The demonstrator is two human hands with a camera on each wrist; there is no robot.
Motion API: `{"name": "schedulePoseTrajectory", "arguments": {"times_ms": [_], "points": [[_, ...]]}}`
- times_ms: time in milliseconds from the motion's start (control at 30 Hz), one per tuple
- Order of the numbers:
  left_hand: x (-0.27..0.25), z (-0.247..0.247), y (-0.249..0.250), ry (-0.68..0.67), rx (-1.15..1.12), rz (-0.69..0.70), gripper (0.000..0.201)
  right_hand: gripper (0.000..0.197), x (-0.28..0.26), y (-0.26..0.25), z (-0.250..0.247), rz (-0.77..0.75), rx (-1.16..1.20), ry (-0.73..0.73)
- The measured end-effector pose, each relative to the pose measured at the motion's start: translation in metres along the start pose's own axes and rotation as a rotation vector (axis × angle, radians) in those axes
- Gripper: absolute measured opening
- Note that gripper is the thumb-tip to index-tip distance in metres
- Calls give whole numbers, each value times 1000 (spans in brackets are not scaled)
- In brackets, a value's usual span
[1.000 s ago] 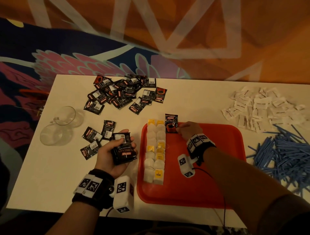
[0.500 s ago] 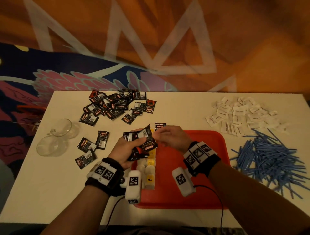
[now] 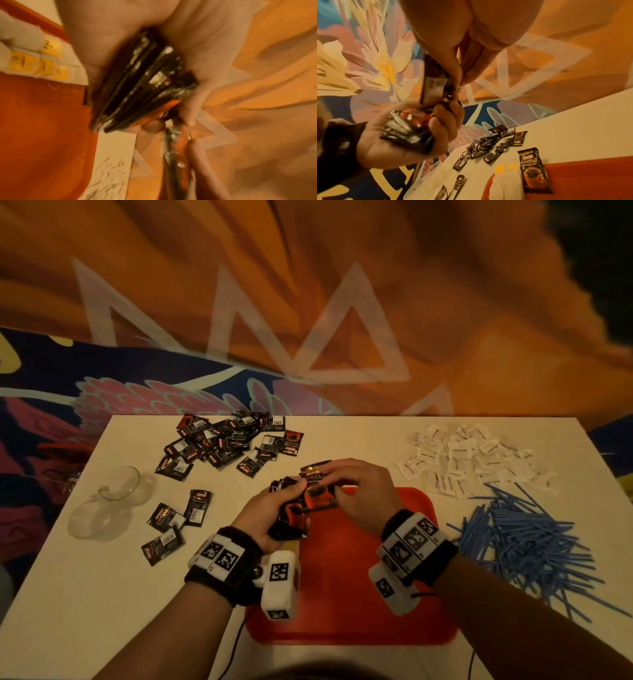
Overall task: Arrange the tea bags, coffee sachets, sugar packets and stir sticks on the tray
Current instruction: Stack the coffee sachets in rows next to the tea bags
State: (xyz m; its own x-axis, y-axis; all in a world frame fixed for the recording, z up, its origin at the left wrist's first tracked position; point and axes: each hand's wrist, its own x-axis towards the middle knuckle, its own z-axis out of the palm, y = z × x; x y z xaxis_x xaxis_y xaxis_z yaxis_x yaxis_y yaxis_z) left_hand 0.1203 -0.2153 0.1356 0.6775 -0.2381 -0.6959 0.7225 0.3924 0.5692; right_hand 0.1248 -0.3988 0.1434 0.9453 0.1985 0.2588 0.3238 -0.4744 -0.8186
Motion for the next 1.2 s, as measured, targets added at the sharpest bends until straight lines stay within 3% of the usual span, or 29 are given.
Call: {"name": "schedulePoseTrajectory", "arguments": {"times_ms": [67,167,267,333,433,567,700,833,900,1000,1100,1200], "points": [[0,9,2,48,4,122,46,35,-3,5,-5,71,78,-3],[1,20,2,125,99,233,22,29,-6,8,-8,382,388,38],[1,27,-1,129,159,278,7,26,-6,15,-6,582,380,-4],[2,30,-5,135,244,326,11,14,-4,20,-8,564,277,-40],[4,33,-6,175,310,369,11,14,-3,28,-16,548,147,-95],[8,35,-11,211,389,274,17,14,-7,34,-19,503,133,-173],[18,38,-26,362,398,219,20,12,-16,47,-5,466,89,-254],[24,30,-33,495,370,266,25,3,-21,64,10,542,180,-302],[29,19,-33,514,438,318,18,9,-18,82,16,617,126,-258],[42,-1,-32,514,843,402,6,19,-8,114,24,765,-15,-262],[55,-14,-31,367,1446,338,38,25,3,138,34,793,-265,-326],[71,-18,-34,176,1864,222,58,21,13,153,45,903,-262,-321]]}}
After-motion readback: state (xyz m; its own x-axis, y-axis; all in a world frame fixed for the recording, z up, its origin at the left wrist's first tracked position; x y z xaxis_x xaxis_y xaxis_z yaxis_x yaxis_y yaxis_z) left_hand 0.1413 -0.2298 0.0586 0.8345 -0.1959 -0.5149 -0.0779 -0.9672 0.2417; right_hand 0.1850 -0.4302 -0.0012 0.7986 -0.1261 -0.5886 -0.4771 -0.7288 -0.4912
